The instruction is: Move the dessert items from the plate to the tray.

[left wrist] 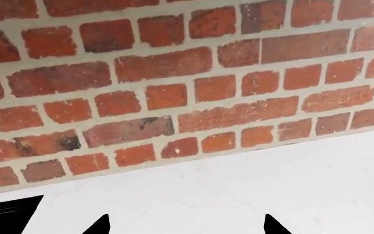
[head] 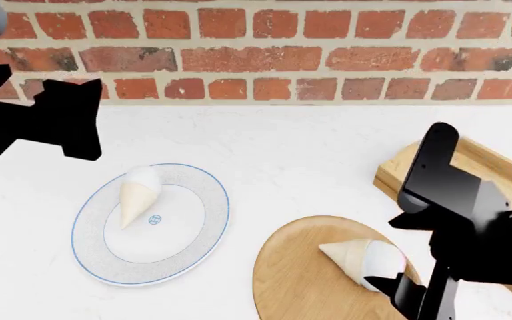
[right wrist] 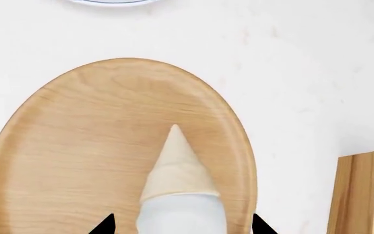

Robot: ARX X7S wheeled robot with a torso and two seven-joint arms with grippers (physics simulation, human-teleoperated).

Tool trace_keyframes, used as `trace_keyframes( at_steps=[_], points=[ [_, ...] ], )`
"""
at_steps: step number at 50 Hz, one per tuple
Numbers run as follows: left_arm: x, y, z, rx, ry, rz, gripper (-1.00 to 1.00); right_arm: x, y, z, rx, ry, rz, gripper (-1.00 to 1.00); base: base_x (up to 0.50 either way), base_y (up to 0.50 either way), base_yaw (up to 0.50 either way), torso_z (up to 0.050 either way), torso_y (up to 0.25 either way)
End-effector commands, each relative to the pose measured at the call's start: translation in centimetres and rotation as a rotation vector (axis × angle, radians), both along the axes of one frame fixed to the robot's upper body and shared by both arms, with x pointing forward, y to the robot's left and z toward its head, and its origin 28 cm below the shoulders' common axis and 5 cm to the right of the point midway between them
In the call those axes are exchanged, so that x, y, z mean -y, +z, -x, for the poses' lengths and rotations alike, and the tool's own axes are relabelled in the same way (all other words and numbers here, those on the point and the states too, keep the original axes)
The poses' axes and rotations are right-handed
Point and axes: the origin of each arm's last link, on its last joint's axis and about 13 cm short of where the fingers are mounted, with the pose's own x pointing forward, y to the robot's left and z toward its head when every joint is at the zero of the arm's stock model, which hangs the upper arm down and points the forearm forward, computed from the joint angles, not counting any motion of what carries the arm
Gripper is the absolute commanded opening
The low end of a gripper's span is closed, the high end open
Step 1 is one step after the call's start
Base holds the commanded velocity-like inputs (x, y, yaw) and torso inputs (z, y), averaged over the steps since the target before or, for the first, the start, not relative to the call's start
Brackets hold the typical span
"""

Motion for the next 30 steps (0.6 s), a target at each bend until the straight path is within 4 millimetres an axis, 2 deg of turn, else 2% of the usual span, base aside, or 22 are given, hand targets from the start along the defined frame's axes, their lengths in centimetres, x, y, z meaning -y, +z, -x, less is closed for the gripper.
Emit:
trace_keyframes(
  at_steps=[1, 30],
  points=[
    [-0.1, -0.1, 0.1, -0.004, 0.008, -0.006, 1.0, 0.3, -0.7, -0.3, -0.018, -0.012, -0.007, 1.0, 0.0, 0.0, 0.0, 0.0, 0.0],
    [-0.2, -0.8, -0.2, -0.017, 0.006, -0.004, 1.0, 0.2, -2.0, -1.0, -0.043, -0.015, -0.008, 1.0, 0.0, 0.0, 0.0, 0.0, 0.0]
  ],
)
